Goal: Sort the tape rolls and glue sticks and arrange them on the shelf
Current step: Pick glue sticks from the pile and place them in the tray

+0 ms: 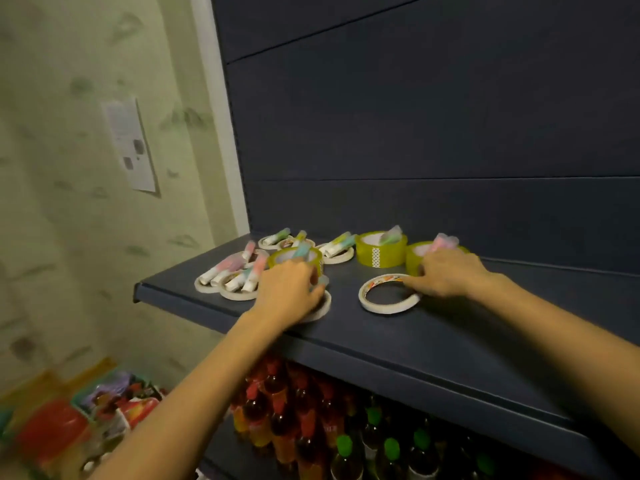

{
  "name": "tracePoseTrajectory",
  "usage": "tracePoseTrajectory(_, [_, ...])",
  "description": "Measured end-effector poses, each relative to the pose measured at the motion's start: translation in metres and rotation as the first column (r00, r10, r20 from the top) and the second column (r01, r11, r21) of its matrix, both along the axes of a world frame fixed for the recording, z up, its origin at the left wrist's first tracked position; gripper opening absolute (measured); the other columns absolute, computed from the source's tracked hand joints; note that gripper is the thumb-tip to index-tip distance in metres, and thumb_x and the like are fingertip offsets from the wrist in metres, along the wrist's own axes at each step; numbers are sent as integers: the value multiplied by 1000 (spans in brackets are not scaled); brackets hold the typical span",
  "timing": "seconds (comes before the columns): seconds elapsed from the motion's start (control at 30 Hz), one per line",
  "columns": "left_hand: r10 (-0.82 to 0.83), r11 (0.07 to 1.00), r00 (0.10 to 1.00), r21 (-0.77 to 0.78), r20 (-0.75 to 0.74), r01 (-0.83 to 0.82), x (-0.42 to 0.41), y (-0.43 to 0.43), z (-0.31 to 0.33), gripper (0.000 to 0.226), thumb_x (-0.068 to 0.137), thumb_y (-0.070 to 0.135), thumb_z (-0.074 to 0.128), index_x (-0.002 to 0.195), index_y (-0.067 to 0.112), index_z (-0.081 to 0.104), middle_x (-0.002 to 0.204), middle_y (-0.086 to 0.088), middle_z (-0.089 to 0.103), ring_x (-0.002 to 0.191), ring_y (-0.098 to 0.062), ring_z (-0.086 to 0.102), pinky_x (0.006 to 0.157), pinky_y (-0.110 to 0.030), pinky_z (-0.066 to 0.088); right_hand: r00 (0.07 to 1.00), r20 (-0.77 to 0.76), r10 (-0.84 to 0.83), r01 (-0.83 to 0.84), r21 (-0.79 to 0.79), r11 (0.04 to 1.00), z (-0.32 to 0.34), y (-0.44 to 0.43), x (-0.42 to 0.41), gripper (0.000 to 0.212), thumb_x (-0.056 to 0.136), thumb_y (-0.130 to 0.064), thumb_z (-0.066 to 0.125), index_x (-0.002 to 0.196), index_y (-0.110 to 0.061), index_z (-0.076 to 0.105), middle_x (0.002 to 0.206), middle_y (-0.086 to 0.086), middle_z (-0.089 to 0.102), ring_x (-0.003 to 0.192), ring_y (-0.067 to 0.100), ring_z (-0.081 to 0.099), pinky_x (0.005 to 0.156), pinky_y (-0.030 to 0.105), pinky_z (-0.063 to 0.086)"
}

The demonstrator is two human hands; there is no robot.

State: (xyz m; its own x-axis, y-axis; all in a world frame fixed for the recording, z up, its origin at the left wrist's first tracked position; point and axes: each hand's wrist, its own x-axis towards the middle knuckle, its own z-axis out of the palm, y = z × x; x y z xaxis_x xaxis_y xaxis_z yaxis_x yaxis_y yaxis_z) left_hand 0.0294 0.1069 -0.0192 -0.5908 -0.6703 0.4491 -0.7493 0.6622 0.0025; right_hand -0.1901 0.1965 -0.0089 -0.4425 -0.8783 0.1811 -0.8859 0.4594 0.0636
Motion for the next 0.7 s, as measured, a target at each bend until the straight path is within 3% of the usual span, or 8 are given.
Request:
tracePoseTrajectory(0.17, [-50,998,998,-26,33,51,-10,-32,-6,29,88,41,51,93,13,51,96,-4,58,92,-26,58,75,-38,50,994,92,-65,68,-30,997,-3,18,9,55,87,-68,36,79,-20,61,96,5,52,99,27,56,72,29,36])
tracePoseTrajectory(0.27, [-75,995,992,-52,100,81,-14,-42,-7,35,86,49,51,80,15,46,88,-2,46,91,-23,54,65,-32,40,988,99,-119,126,-67,990,-6,27,15,54,89,-65,36,64,-20,53,89,4,49,86,26,52,70,29,35])
tracePoseTrajectory(0.37, [-122,991,986,-43,114,127,-19,-48,-7,38,86,51,51,75,15,45,92,-3,50,92,-24,54,64,-31,36,979,105,-175,186,-110,976,-11,41,19,52,89,-62,38,60,-21,49,83,4,50,77,24,46,68,30,35])
tracePoseTrajectory(0.53, [-236,972,969,-9,-72,236,-27,-37,6,37,79,46,60,75,9,64,81,-5,64,82,-25,59,60,-29,38,953,121,-279,296,-159,942,-13,85,16,51,88,-62,39,64,-21,58,74,3,52,75,26,49,65,30,36])
tracePoseTrajectory(0.7, [-362,913,898,98,-252,395,-52,5,26,25,73,43,67,62,25,53,74,-1,61,83,-29,60,67,-32,41,905,135,-403,424,-201,883,-8,149,-3,47,90,-55,43,72,-19,67,61,-2,51,61,18,48,51,25,30])
